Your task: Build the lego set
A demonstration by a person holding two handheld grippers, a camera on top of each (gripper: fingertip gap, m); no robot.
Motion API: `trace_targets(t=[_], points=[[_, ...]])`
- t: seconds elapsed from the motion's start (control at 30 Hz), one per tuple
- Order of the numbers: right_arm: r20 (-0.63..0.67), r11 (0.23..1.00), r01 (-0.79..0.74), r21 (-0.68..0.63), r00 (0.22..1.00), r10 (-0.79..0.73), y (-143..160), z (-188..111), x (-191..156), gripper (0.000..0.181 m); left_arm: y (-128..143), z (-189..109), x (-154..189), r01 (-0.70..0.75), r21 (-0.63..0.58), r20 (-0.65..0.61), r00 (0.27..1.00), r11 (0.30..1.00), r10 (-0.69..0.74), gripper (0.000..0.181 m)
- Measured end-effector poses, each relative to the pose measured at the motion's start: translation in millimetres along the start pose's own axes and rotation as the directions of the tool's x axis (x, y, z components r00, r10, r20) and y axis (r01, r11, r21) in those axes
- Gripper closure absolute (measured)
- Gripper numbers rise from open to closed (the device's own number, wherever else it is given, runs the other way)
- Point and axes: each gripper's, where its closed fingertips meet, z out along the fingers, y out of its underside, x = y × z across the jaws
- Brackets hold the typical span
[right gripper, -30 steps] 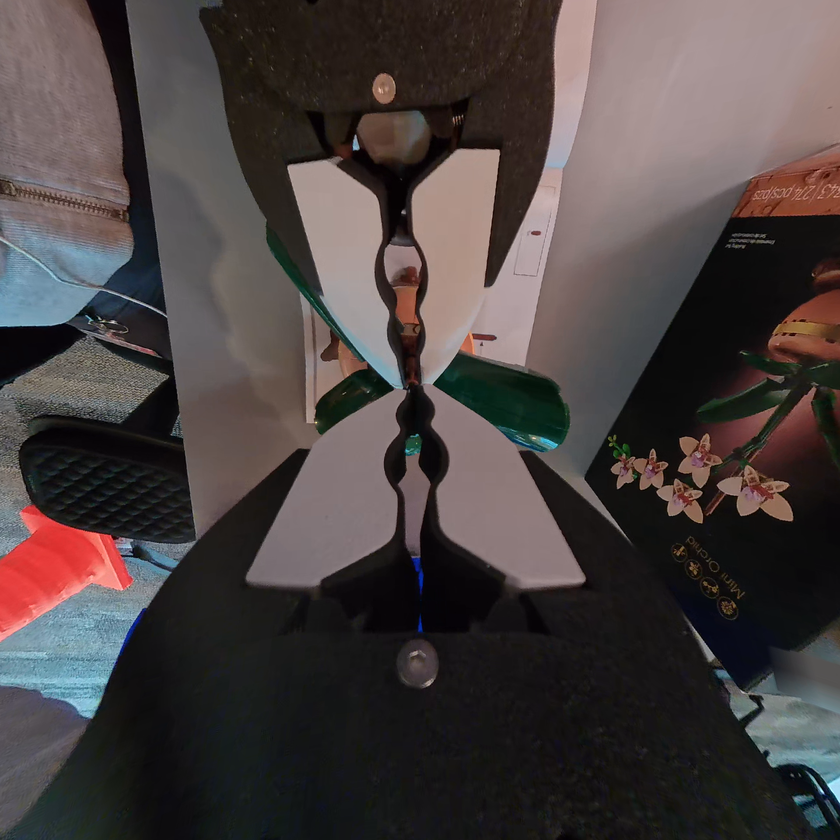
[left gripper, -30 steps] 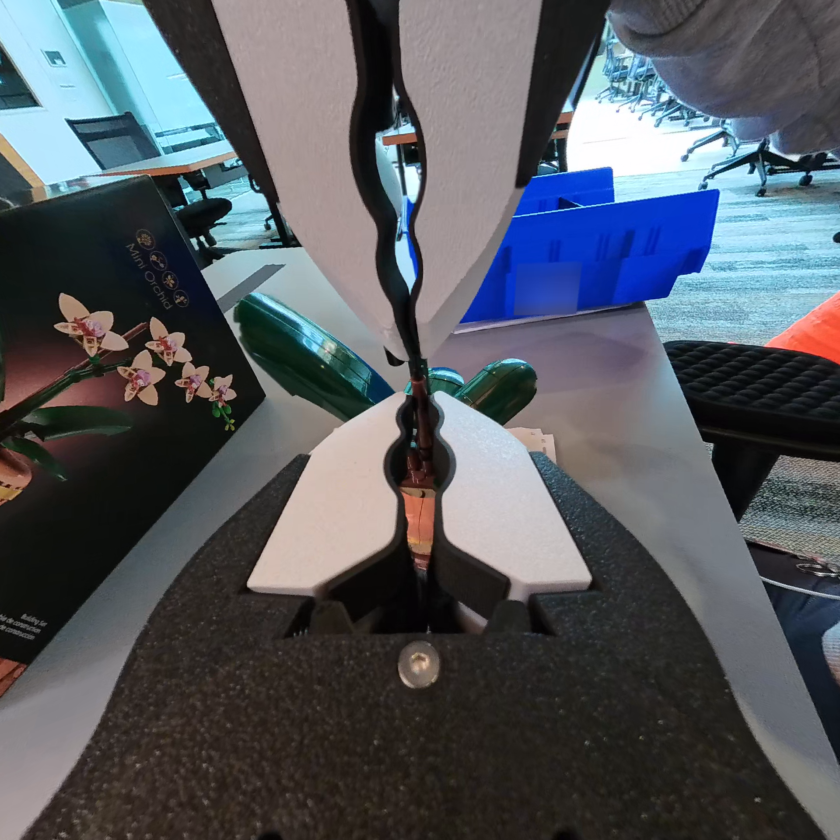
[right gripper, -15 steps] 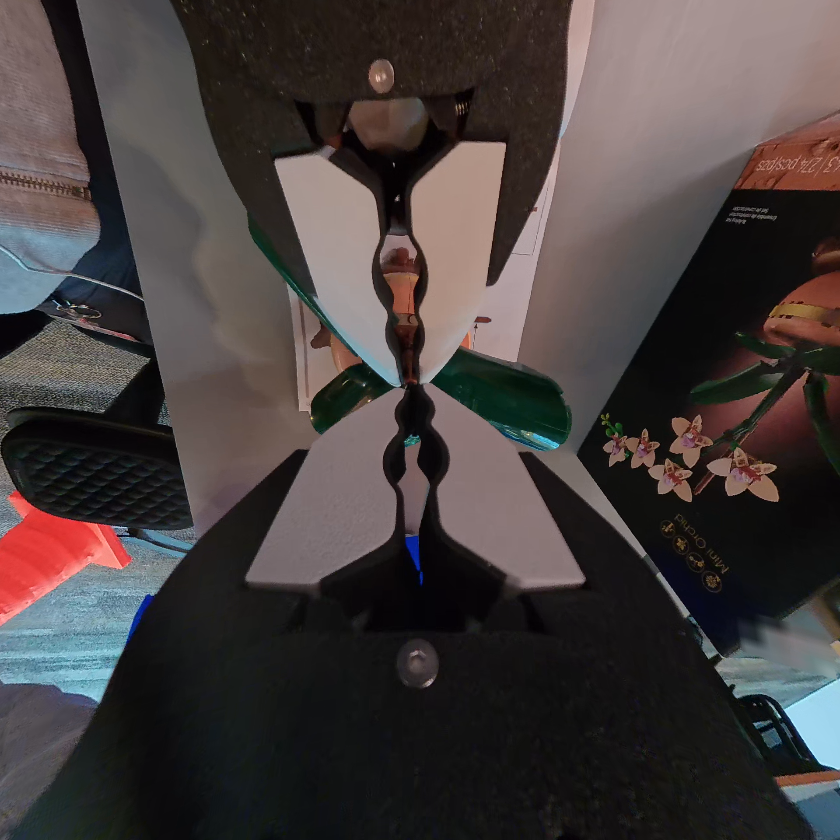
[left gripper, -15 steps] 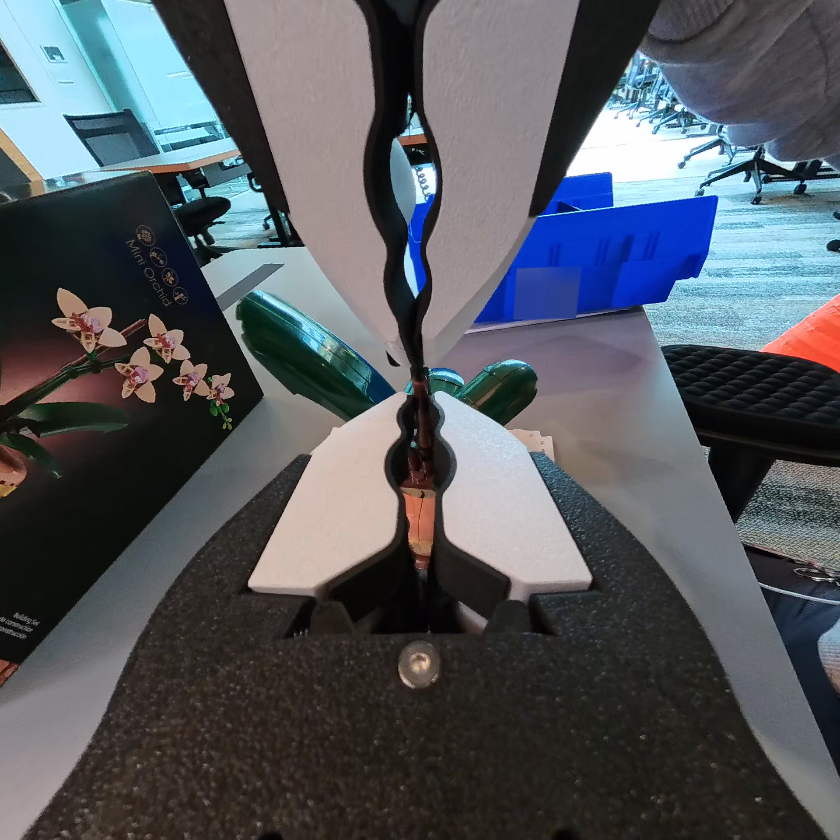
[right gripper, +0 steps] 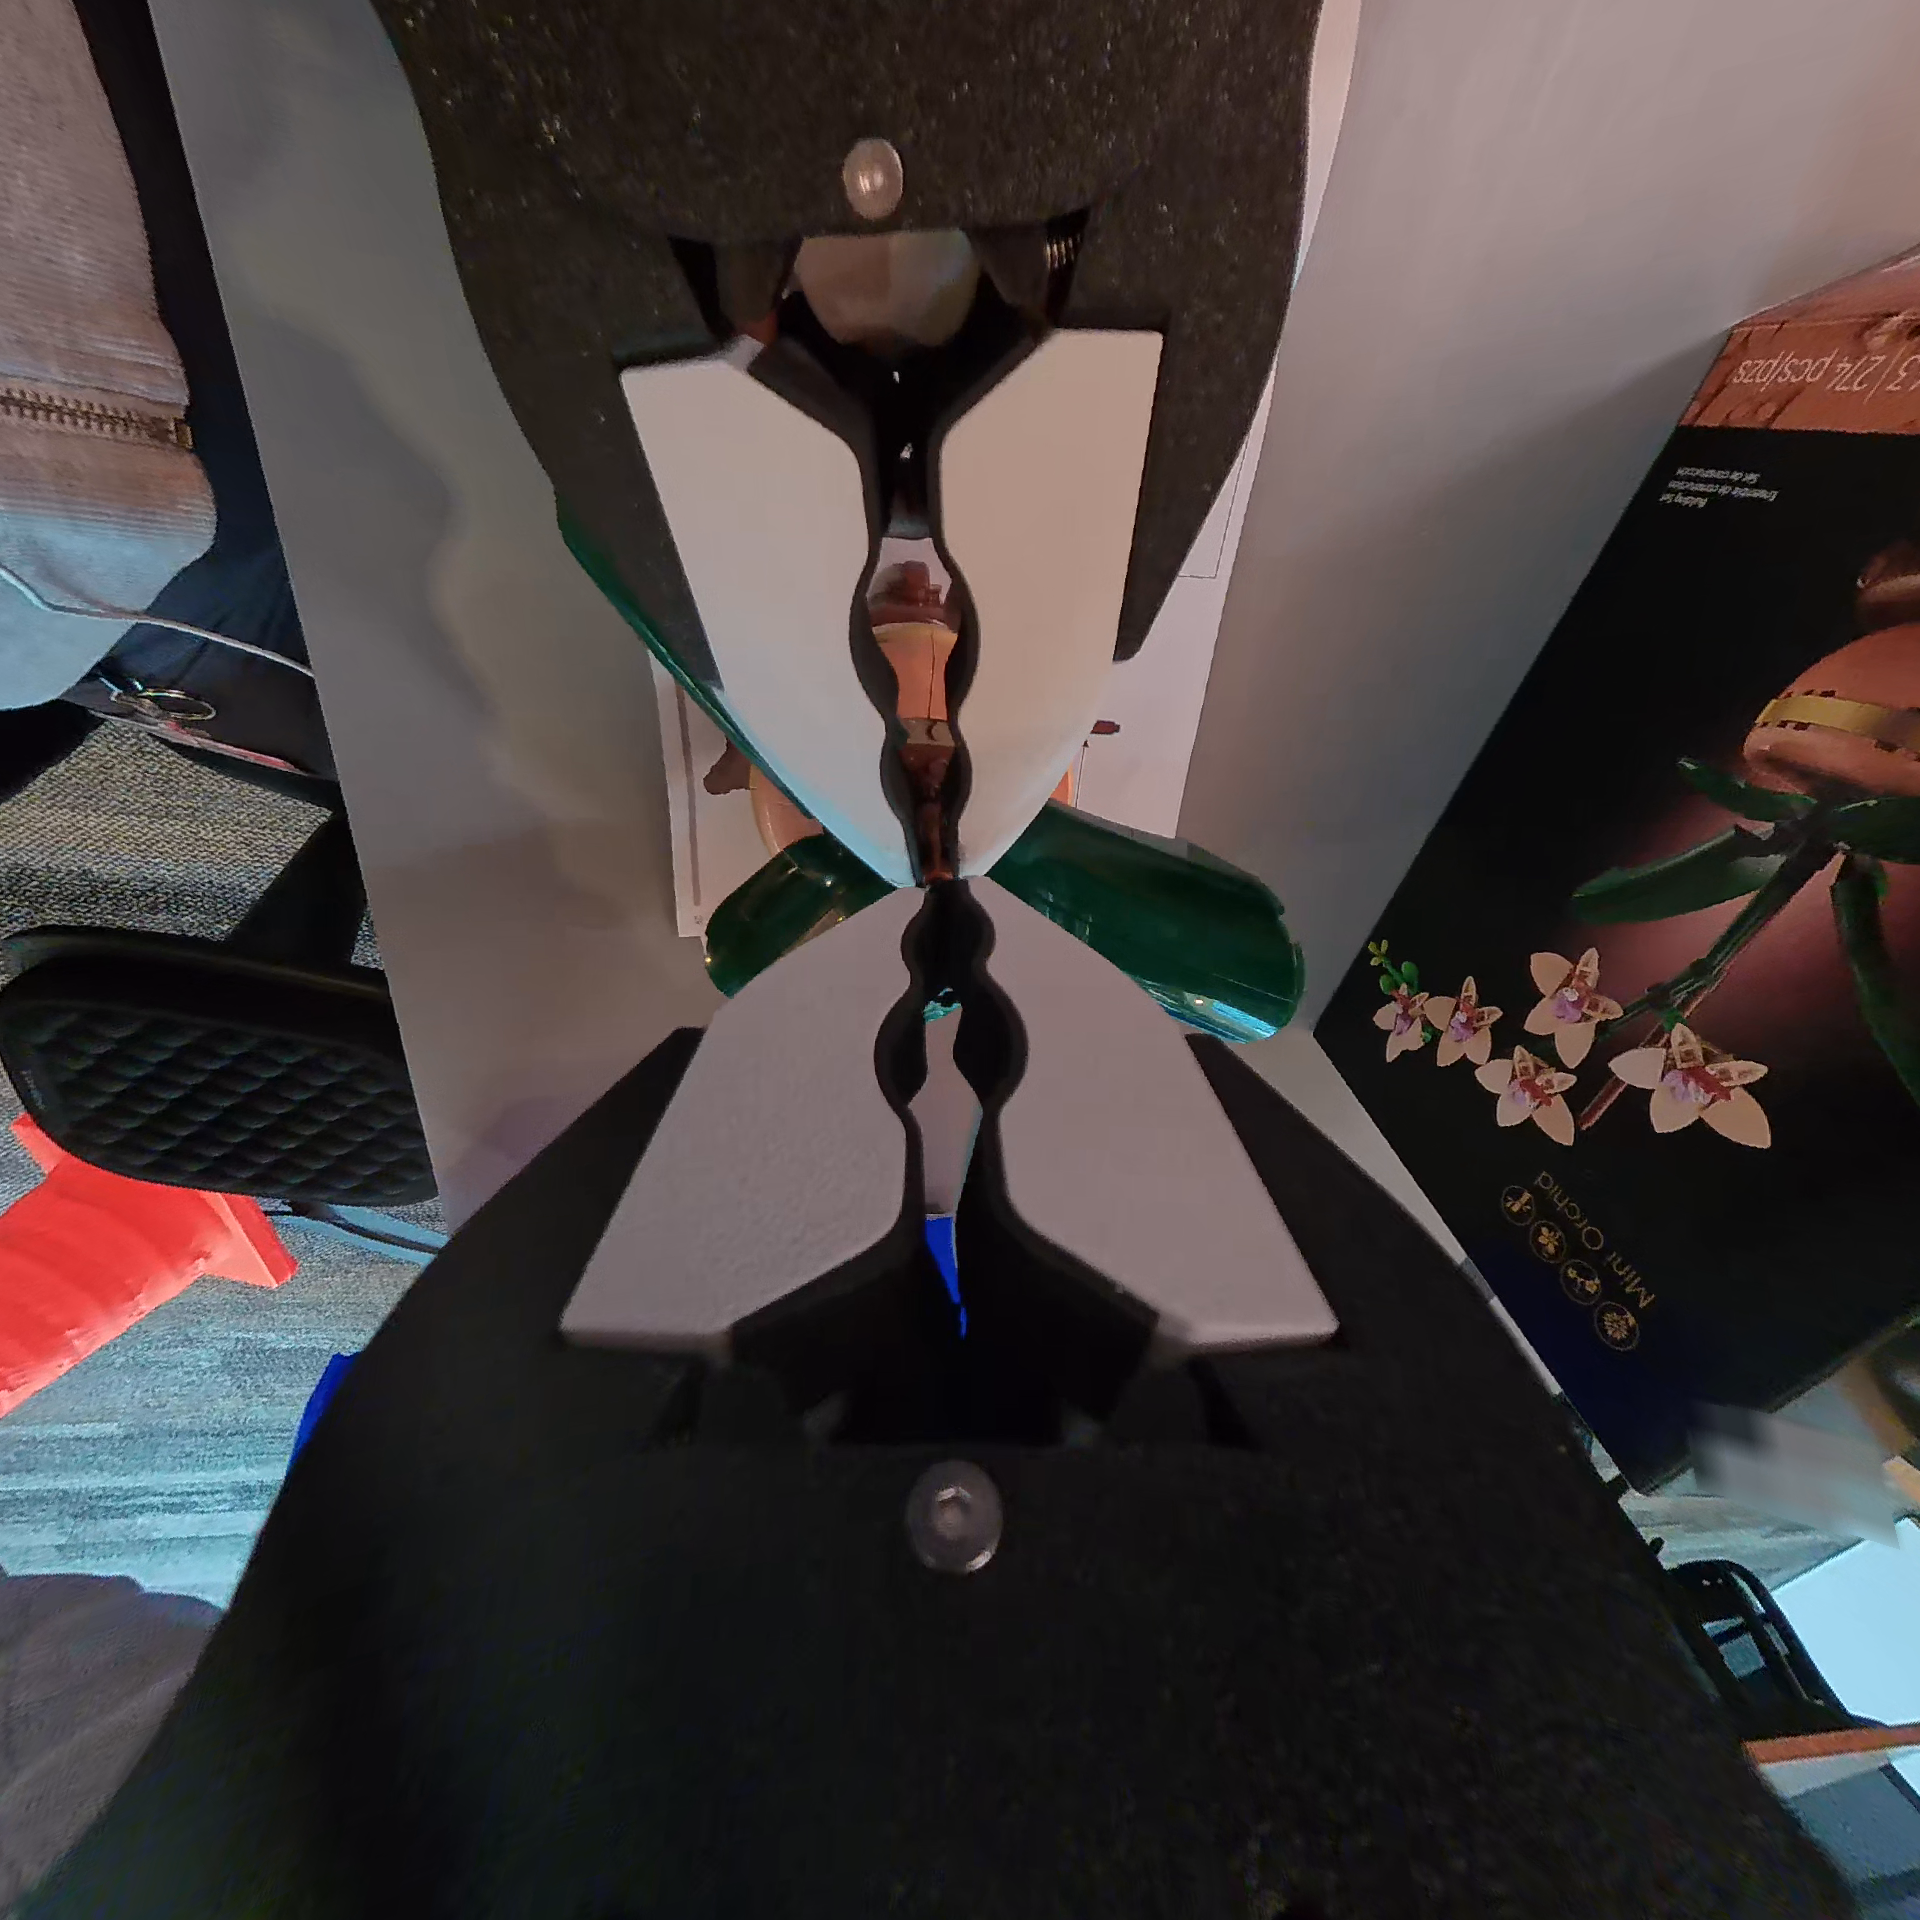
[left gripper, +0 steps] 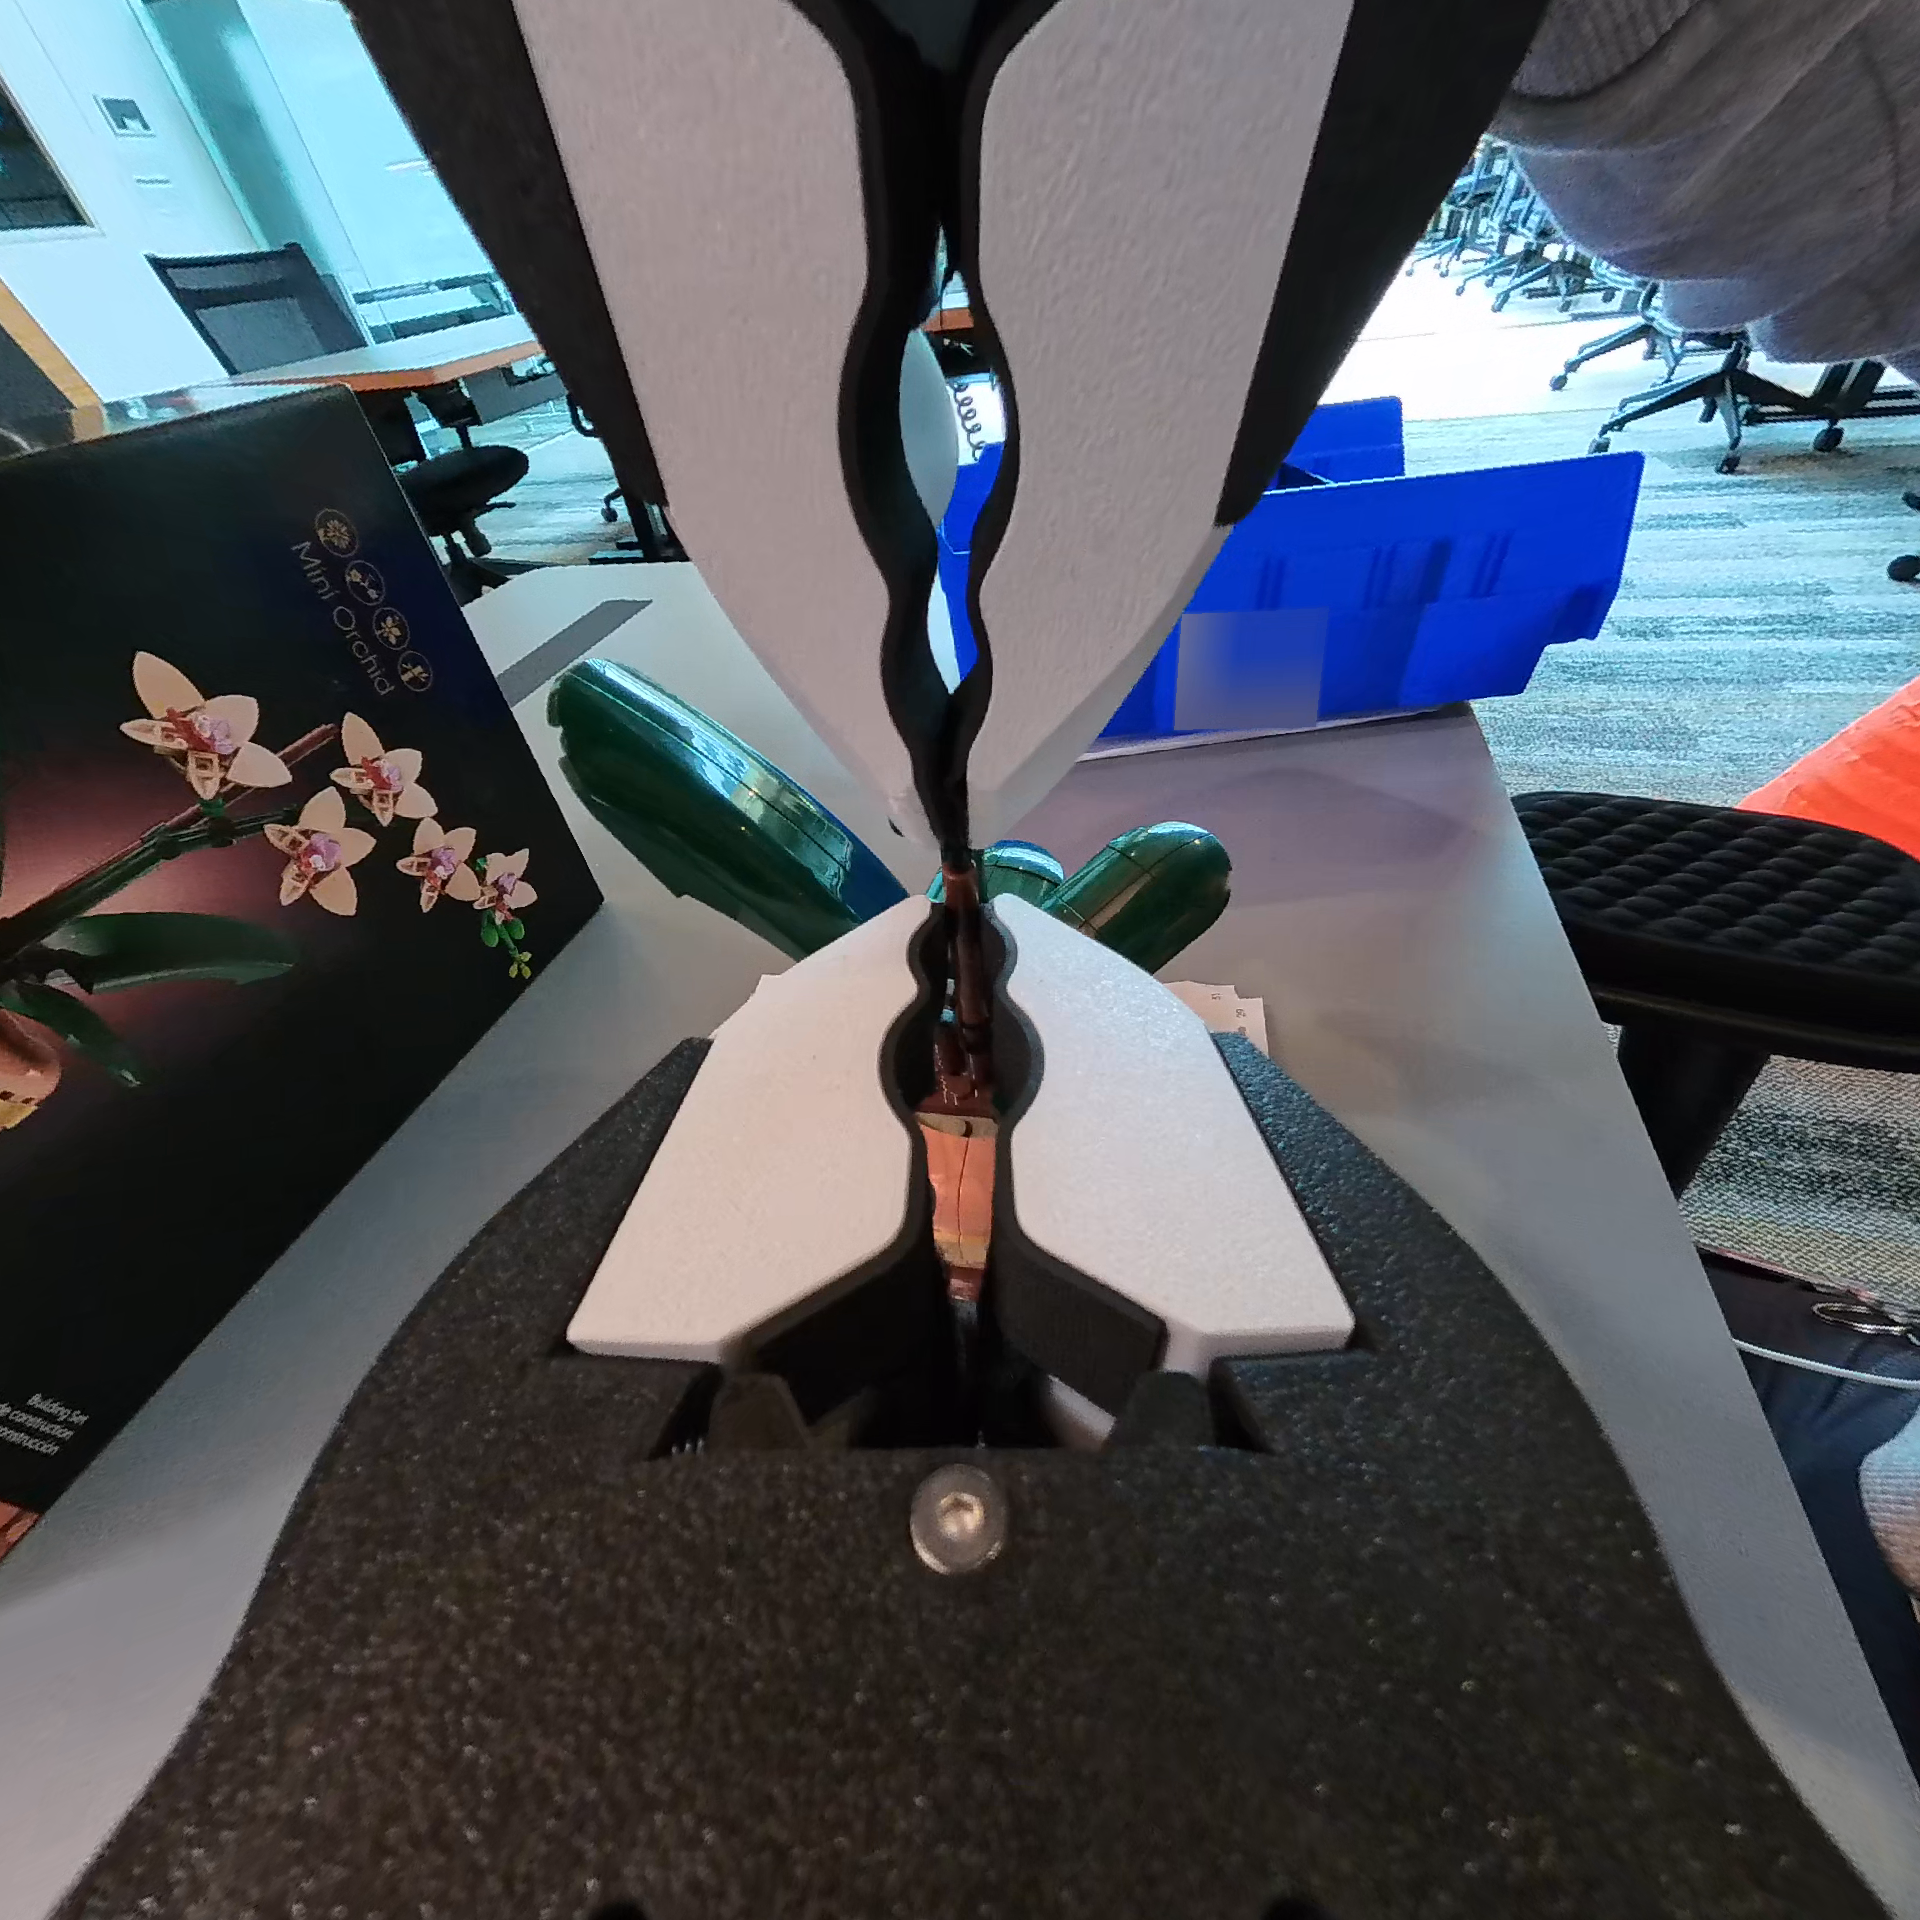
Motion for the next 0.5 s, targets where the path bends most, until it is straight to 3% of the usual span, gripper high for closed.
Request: trace_targets(t=[0.5], points=[[-0.002, 1.0, -0.006, -0.001, 1.0, 0.006, -3.2, 1.1, 1.4, 0.181, 1.3, -2.1, -1.4, 0.001, -0.001, 0.0, 1.0, 1.0, -0.001, 0.177]])
